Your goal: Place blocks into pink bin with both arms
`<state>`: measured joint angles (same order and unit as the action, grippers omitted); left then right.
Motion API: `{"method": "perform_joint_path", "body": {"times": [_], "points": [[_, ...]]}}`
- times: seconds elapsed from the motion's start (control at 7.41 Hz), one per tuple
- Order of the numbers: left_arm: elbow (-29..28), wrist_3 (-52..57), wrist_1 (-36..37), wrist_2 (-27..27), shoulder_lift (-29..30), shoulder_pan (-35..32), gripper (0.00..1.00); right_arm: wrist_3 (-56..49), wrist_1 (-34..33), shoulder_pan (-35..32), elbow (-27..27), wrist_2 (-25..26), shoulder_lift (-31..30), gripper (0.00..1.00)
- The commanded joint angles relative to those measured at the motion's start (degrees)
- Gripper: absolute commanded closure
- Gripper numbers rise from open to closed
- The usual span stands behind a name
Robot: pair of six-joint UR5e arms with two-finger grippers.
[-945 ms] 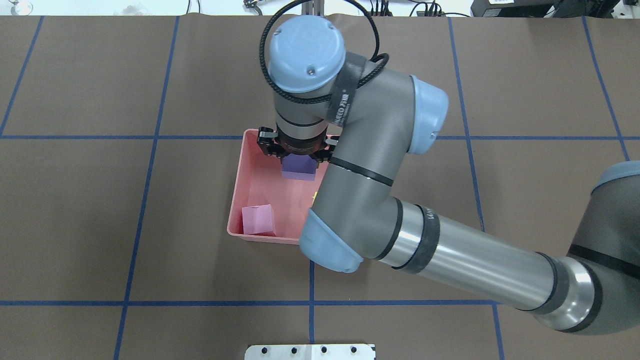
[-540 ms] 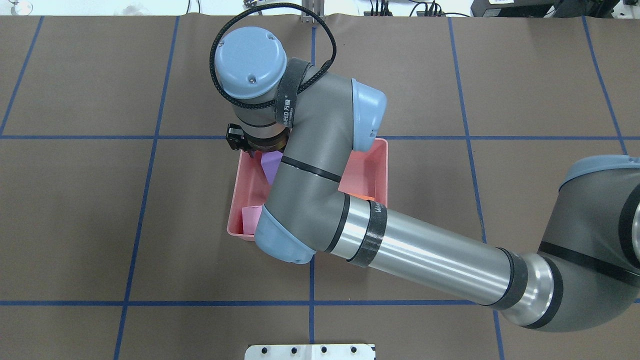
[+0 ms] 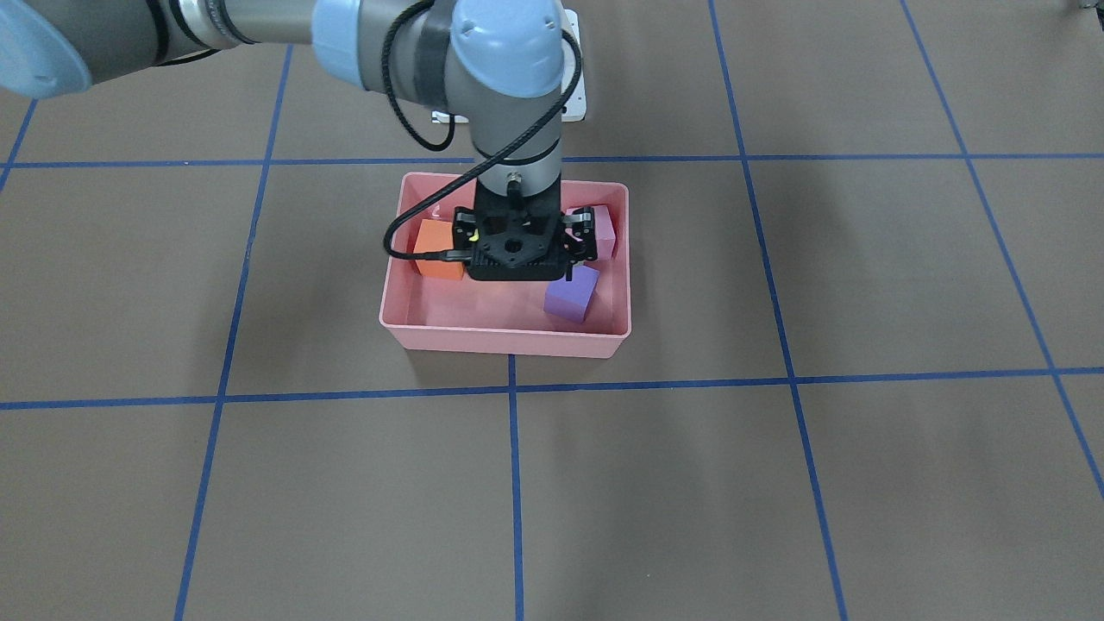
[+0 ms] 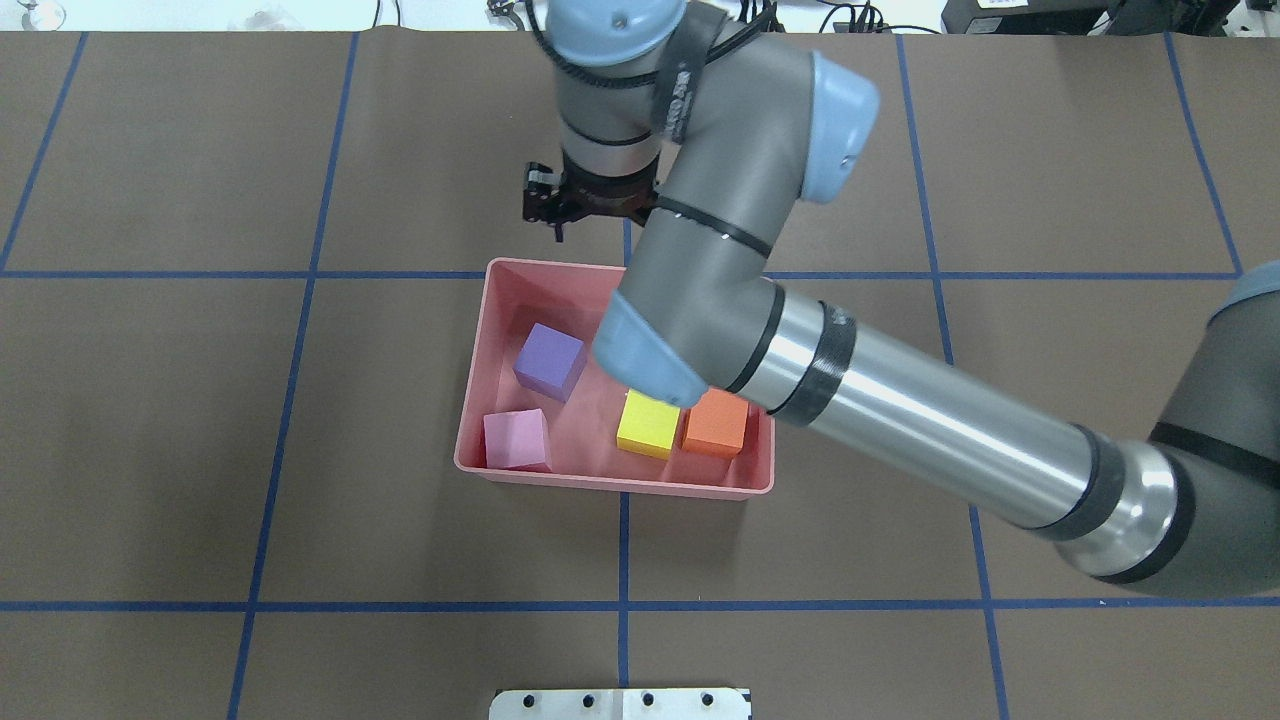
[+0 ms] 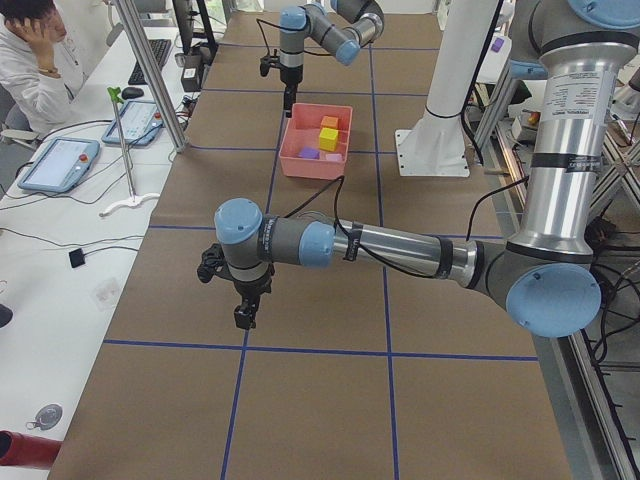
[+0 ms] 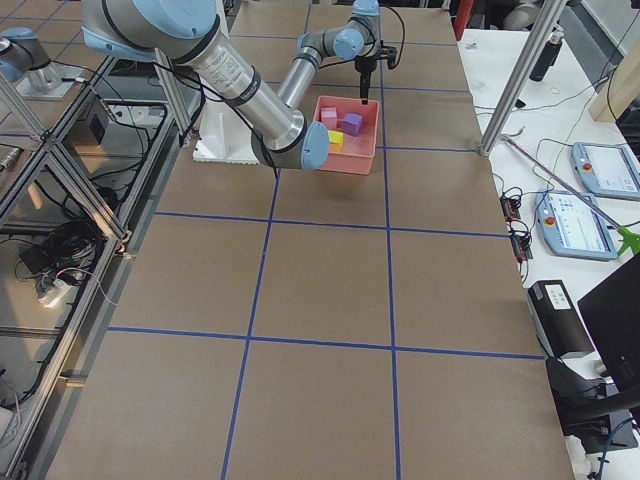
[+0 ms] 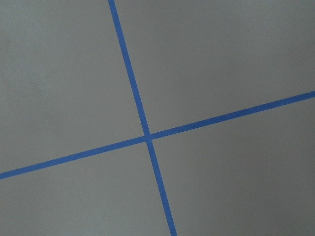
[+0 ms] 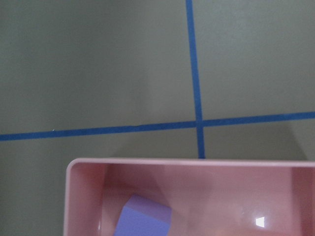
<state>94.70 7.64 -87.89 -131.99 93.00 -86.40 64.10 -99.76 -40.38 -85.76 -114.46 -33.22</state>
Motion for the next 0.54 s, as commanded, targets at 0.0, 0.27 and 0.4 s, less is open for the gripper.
{"method": "perform_joint_path", "body": {"times": [0.0, 0.27, 0.4], "points": [[0.0, -0.3, -2.7, 0.0, -3.6, -0.1, 0.00, -15.2, -0.1, -10.9, -5.2, -8.4, -9.8, 0.00], [0.5, -0.3, -1.5, -1.5, -3.5, -1.5, 0.00, -32.1, -0.2, -21.4, -7.5, -13.5, -19.1, 0.00], [0.7, 0.1, -1.4, -1.7, -3.7, -2.9, 0.00, -39.8, -0.3, -25.8, -7.3, -14.7, -22.4, 0.00]]}}
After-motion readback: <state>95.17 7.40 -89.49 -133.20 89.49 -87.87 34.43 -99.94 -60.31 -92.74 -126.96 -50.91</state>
